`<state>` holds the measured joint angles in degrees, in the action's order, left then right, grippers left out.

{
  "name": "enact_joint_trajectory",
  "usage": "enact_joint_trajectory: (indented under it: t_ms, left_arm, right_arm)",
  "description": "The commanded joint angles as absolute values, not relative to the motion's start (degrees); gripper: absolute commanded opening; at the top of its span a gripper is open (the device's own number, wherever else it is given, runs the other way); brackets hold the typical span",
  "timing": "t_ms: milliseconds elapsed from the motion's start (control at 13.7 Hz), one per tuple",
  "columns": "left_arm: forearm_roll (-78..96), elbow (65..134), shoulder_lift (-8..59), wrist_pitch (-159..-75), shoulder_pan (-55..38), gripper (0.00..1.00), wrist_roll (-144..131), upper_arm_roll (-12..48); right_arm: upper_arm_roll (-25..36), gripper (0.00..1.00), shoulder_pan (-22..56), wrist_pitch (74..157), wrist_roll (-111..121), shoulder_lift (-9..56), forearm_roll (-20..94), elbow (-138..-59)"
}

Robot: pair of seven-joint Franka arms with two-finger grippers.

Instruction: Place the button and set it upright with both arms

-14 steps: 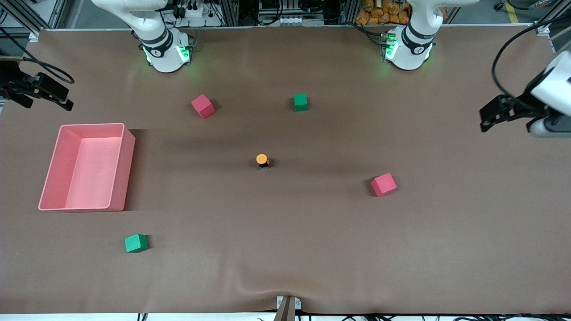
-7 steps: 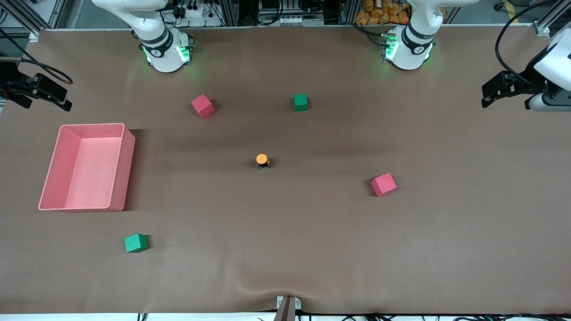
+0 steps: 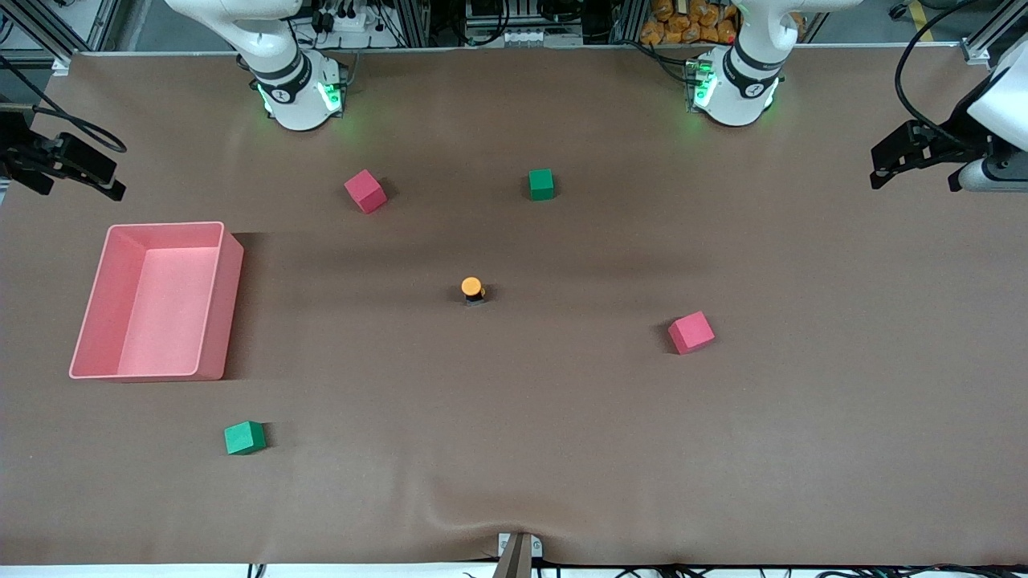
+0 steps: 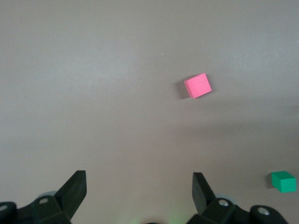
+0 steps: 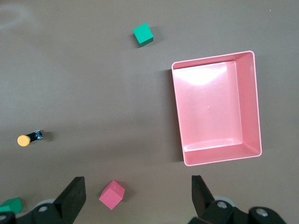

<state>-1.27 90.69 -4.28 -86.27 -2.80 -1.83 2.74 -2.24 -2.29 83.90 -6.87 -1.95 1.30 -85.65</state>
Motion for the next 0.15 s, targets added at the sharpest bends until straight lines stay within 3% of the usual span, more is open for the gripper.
enact_joint_trajectory:
  t_ms: [0, 73]
  left_arm:
    - [-0.18, 89.83, -5.18, -83.59, -2.64, 1.0, -3.24, 3.08]
    - [-0.09, 89.82, -5.36, -82.71, -2.55, 1.0, -3.95, 3.08]
  right_arm:
    - [-2.99, 1.0, -3.6, 83.58, -6.24, -1.15, 2.46, -84.55]
    - [-2.99, 1.0, -3.69, 83.58, -6.24, -1.14, 2.46, -84.46]
